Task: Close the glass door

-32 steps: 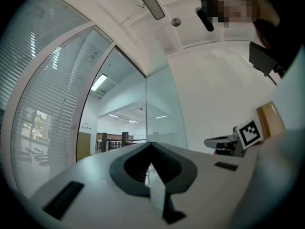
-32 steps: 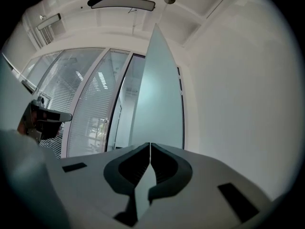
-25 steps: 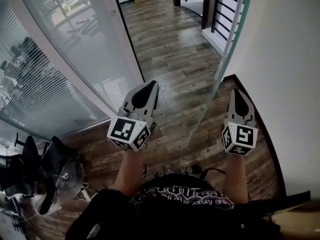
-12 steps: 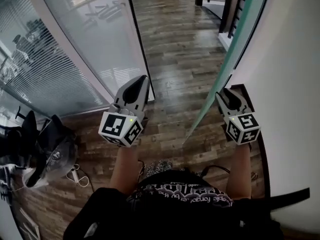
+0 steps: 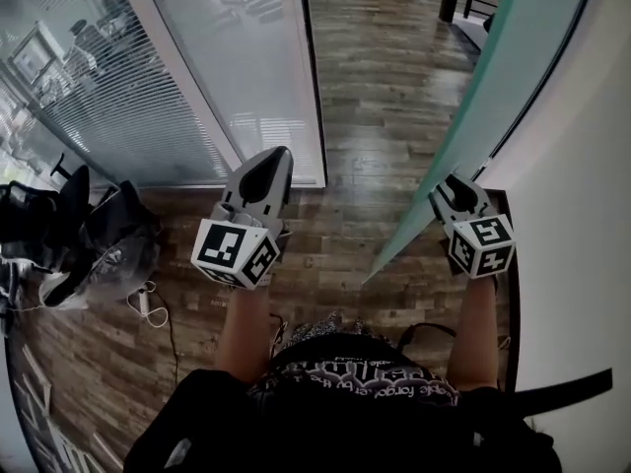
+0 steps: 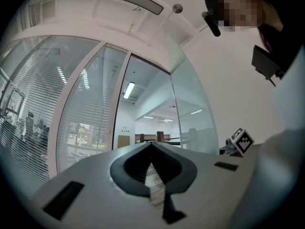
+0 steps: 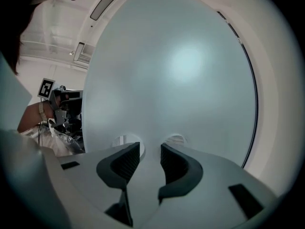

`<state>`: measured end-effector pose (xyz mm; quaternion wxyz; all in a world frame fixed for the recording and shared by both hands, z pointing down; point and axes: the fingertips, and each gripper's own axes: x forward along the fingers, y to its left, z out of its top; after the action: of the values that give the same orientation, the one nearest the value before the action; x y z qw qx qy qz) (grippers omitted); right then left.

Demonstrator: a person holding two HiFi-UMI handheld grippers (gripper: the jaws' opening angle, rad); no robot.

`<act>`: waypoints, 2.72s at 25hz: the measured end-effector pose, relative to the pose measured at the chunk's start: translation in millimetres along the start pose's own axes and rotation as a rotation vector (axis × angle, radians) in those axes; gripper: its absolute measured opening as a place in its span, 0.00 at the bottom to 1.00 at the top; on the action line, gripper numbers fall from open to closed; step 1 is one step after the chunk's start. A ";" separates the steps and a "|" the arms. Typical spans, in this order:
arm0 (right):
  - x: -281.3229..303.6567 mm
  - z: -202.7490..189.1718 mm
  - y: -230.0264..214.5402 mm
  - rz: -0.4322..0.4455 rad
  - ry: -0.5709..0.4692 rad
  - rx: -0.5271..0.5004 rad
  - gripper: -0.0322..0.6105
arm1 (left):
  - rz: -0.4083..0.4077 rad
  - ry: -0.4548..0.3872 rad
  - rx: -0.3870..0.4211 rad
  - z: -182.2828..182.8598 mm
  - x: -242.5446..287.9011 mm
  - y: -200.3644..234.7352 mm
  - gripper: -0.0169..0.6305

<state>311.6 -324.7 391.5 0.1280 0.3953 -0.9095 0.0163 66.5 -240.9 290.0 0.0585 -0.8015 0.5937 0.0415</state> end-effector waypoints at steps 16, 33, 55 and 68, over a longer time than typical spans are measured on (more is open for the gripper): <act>29.1 10.6 -0.2 -0.126 -0.046 0.065 0.24 | 0.193 0.022 0.033 1.4 -57.6 17.2 0.03; 100.6 29.6 5.3 -0.155 -0.101 0.101 0.24 | 0.304 0.025 0.033 -7.8 -66.4 78.8 0.03; 247.0 65.8 -4.2 -0.238 -0.100 0.131 0.23 | 0.219 0.000 0.006 -24.5 44.0 230.8 0.03; 315.8 85.3 -16.1 -0.229 -0.094 0.123 0.23 | 0.182 0.033 -0.015 -46.9 89.3 262.9 0.03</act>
<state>97.8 -572.7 385.4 0.0619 0.5040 -0.8606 0.0391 -159.1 -408.0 312.6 0.0388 -0.7454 0.6644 0.0377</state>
